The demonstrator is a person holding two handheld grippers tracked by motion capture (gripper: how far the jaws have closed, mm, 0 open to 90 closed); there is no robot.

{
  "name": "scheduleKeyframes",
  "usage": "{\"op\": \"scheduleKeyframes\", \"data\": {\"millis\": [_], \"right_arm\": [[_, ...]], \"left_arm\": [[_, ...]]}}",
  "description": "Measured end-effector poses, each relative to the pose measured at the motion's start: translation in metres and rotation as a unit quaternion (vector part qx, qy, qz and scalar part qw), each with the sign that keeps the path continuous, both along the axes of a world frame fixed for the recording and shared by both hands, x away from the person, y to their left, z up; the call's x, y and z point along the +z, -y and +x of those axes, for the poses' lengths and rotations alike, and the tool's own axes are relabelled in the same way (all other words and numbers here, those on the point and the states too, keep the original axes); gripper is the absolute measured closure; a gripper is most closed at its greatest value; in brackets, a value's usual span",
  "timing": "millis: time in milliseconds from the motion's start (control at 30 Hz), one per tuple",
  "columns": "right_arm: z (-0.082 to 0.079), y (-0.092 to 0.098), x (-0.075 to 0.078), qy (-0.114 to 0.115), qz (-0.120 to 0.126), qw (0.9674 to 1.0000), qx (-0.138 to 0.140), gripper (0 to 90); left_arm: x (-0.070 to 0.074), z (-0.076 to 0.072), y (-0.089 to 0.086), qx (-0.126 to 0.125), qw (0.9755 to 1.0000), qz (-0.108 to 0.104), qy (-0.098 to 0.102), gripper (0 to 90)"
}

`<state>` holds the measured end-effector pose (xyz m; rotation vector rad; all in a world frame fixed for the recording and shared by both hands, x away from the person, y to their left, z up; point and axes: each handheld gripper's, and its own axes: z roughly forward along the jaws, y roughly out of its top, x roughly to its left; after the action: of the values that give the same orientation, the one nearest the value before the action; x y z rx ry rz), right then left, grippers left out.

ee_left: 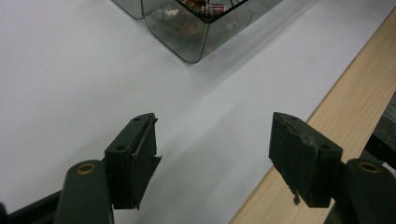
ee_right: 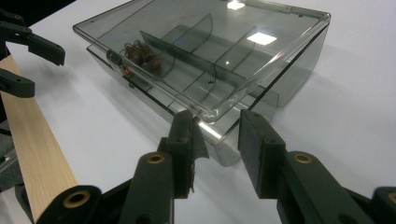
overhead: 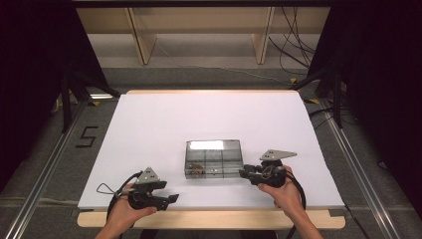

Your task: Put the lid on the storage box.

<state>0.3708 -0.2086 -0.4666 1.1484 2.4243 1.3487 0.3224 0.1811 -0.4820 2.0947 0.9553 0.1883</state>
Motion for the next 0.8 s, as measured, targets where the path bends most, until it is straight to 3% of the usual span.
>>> {"op": "scheduleKeyframes", "data": {"millis": [333, 367, 400, 433, 567, 700, 733, 767, 800], "right_arm": [[-0.001, -0.002, -0.006, -0.022, -0.011, 0.9997, 0.003, 65.2], [-0.002, -0.001, -0.006, -0.019, -0.015, 0.9997, 0.0, 64.7], [-0.004, -0.002, -0.006, -0.032, -0.007, 0.9994, -0.004, 63.7], [-0.002, -0.001, -0.007, -0.023, -0.012, 0.9997, 0.002, 62.3], [-0.004, 0.003, -0.009, -0.028, -0.009, 0.9996, 0.0, 54.6], [-0.011, 0.003, -0.01, -0.053, -0.006, 0.9985, -0.014, 46.0], [-0.01, 0.005, -0.011, -0.04, -0.008, 0.9991, -0.01, 44.3], [-0.013, 0.003, -0.01, -0.049, -0.002, 0.9986, -0.02, 43.0], [-0.014, 0.004, -0.01, -0.042, -0.007, 0.9989, -0.02, 41.3]], "left_arm": [[0.0, 0.002, -0.002, -0.005, 1.0, 0.006, -0.001, 32.0], [-0.001, 0.002, -0.001, 0.0, 1.0, -0.004, -0.001, 32.0], [-0.001, 0.002, -0.002, -0.001, 1.0, 0.005, 0.0, 32.0], [-0.001, 0.003, -0.002, -0.001, 1.0, 0.005, -0.001, 31.9], [-0.001, 0.002, -0.002, 0.001, 1.0, -0.003, -0.007, 31.8], [-0.002, 0.002, -0.002, 0.003, 1.0, -0.003, -0.008, 31.6], [-0.002, 0.002, -0.002, 0.003, 1.0, -0.003, -0.007, 31.6], [-0.002, 0.002, -0.002, 0.003, 1.0, -0.003, -0.007, 31.6], [-0.002, 0.002, -0.002, 0.002, 1.0, -0.004, -0.007, 31.6]]}}
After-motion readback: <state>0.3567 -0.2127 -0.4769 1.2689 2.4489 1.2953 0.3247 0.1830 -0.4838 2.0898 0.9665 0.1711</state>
